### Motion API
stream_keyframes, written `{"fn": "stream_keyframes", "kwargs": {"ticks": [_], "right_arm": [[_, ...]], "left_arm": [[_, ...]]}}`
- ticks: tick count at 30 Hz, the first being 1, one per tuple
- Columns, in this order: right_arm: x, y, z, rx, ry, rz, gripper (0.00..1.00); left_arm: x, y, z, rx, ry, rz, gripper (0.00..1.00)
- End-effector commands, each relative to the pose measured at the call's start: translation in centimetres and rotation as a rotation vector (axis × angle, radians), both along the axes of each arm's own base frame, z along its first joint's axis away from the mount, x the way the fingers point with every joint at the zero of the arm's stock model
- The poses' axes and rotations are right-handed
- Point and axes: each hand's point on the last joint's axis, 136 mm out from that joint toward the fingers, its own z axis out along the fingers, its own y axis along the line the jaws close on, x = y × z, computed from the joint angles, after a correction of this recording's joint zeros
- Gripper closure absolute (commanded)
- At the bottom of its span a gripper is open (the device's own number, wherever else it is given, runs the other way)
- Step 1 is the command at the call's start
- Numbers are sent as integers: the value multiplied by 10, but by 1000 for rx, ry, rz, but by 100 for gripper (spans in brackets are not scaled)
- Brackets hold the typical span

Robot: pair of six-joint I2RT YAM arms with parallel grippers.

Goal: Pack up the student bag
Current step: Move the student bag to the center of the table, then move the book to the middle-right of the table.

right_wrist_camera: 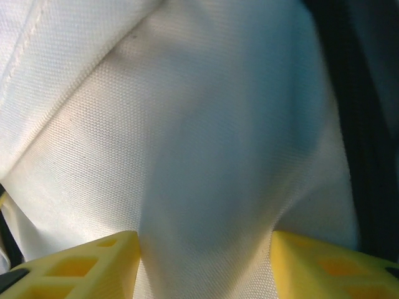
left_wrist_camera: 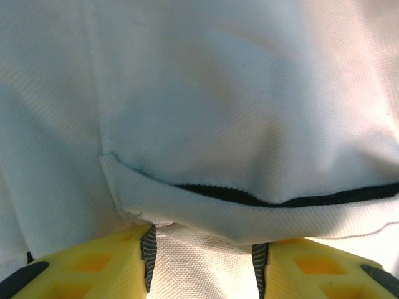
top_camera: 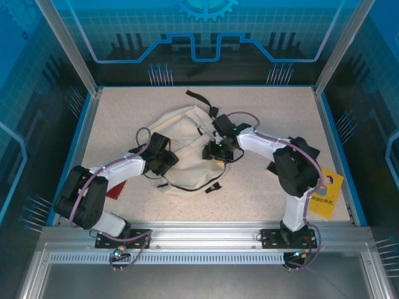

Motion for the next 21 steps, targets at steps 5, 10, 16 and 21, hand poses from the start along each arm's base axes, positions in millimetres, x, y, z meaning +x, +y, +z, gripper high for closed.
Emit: {"fn": "stream_keyframes", "kwargs": {"ticks": [5, 10, 16, 21], "right_arm": [[-2, 37, 17, 25, -13, 90, 42], [-1, -6, 49, -52, -92, 27, 35], [4, -113, 57, -214, -158, -155, 14], [0, -203, 39, -373, -92, -312, 11]], "left_arm": [[16, 39, 8, 79, 9, -47, 52], [18, 36, 47, 78, -57, -93, 40], [7, 30, 99, 41, -169, -155, 24], [-6, 29, 129, 36, -243, -204, 17]]}}
